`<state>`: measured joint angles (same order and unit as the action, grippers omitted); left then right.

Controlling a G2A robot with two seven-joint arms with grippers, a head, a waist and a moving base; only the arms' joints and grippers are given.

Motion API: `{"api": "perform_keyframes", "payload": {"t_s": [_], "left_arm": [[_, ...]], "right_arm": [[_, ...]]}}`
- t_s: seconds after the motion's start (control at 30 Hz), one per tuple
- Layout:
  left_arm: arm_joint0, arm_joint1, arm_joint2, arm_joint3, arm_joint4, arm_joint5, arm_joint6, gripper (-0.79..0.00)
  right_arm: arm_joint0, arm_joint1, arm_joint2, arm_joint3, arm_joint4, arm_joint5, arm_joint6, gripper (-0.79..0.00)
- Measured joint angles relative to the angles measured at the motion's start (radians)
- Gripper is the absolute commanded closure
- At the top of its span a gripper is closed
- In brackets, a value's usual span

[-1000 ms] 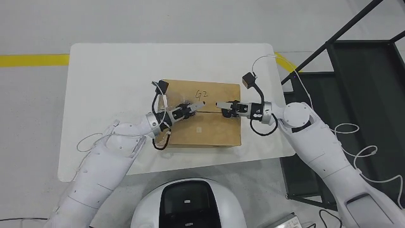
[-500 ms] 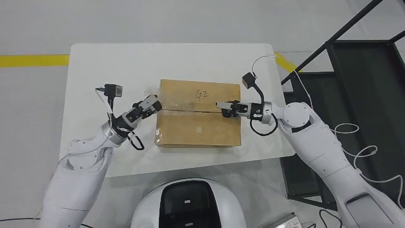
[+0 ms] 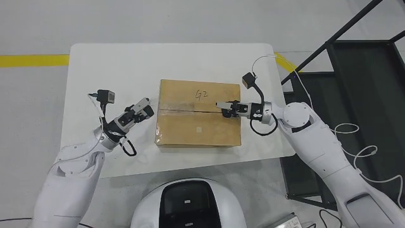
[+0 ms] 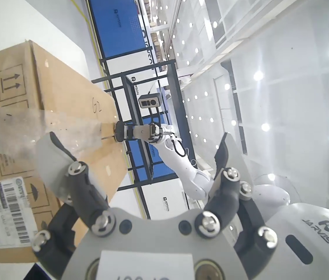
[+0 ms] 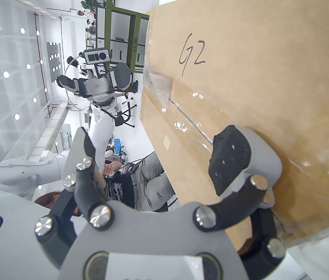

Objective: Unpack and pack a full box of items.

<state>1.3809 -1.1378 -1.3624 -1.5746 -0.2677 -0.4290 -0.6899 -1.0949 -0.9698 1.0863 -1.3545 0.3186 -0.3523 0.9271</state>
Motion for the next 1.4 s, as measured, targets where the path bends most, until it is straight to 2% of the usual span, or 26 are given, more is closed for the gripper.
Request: {"api": "perform_keyframes", "payload": {"t_s": [0.1,0.23,0.47,0.77,0.97,1.23,1.4], "left_arm": [[-0.015,-0.004,0.015,0.03,0.026,0.008,0.044,-0.785],[-0.031,-0.006,0.029,0.049,0.034,0.022,0.046,-0.785],[-0.066,-0.011,0.06,0.057,0.064,0.037,0.051,-0.785],[-0.156,-0.028,0.146,0.098,0.13,0.082,0.079,-0.785],[-0.181,-0.037,0.199,0.086,0.14,0.089,0.062,-0.785],[-0.196,-0.046,0.241,0.057,0.162,0.1,0.068,-0.785],[-0.246,-0.062,0.303,0.069,0.168,0.129,0.061,-0.785]], "right_arm": [[0.0,0.0,0.0,0.0,0.0,0.0,0.0,-0.785],[-0.024,0.004,0.023,-0.02,0.05,-0.015,0.023,-0.785],[-0.124,0.038,0.181,-0.064,0.252,-0.086,0.2,-0.785],[-0.272,0.067,0.352,-0.126,0.332,-0.088,0.235,-0.785],[-0.301,0.068,0.373,-0.145,0.35,-0.081,0.248,-0.785],[-0.285,0.065,0.37,-0.133,0.355,-0.071,0.258,-0.785],[-0.283,0.063,0.375,-0.12,0.36,-0.073,0.26,-0.785]]}}
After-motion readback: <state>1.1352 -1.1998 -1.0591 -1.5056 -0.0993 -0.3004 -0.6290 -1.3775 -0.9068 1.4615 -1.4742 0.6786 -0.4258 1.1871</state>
